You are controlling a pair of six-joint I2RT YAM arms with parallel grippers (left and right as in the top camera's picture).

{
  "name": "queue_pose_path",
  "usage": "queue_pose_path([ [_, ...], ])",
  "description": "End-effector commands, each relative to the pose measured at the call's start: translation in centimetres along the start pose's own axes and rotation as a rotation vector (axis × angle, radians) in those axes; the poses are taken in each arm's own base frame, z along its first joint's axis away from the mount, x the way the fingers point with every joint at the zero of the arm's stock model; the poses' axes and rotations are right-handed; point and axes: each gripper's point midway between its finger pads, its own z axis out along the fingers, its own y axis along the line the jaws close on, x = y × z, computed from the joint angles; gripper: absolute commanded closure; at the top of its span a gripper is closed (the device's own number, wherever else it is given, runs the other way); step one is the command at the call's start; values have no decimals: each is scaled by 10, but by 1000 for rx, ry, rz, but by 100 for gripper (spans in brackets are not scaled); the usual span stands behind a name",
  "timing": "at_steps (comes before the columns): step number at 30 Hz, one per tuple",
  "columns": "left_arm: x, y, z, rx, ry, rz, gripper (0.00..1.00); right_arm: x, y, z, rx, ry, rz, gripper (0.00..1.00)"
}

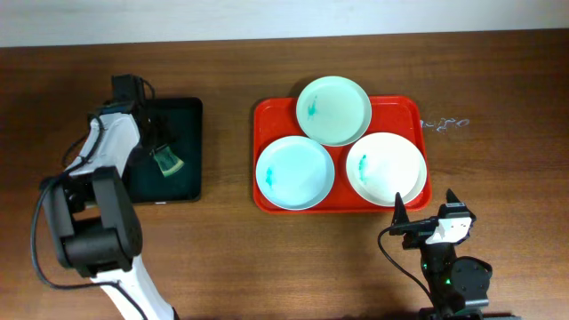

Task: Clean dirty plates on tray and stack at the side
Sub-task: 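Reach the left gripper into the black tray and grasp the sponge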

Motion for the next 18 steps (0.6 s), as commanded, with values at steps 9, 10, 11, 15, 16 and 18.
queue_pose_path([
  [9, 1, -4, 30, 10, 16, -5, 4, 4, -3, 0, 13, 6, -6, 1],
  [10, 5, -3, 30, 4, 34, -5, 1, 4, -3, 0, 13, 6, -6, 2],
  [11, 13, -1, 29, 1, 66, -3, 1, 4, -3, 0, 13, 6, -6, 1],
  [15, 57, -7, 22, 57, 263, -9, 16, 4, -3, 0, 13, 6, -6, 1],
  [16, 61, -5, 21, 51, 279, -10, 66, 4, -3, 0, 13, 6, -6, 1],
  [18, 61, -5, 21, 50, 280, -10, 100, 4, -3, 0, 13, 6, -6, 2],
])
